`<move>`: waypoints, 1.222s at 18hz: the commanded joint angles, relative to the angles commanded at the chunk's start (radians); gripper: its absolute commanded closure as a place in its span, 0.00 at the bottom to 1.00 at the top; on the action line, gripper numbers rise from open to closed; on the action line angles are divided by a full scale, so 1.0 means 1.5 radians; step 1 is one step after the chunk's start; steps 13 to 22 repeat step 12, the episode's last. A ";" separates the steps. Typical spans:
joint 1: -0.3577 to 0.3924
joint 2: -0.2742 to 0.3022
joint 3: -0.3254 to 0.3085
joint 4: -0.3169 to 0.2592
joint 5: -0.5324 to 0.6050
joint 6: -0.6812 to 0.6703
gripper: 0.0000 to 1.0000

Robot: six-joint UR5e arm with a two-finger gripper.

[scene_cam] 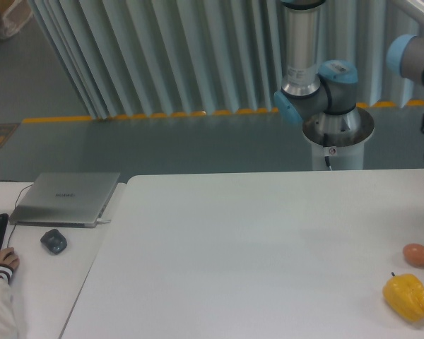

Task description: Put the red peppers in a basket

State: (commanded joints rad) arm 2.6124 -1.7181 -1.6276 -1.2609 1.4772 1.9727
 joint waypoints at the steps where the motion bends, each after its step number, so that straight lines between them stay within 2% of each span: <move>1: -0.001 0.000 0.001 0.000 0.011 -0.001 0.00; 4: -0.045 -0.022 0.008 0.001 0.091 -0.002 0.00; 7: -0.048 -0.034 0.014 0.001 0.091 -0.018 0.00; 22: -0.049 -0.037 0.014 0.002 0.091 -0.023 0.00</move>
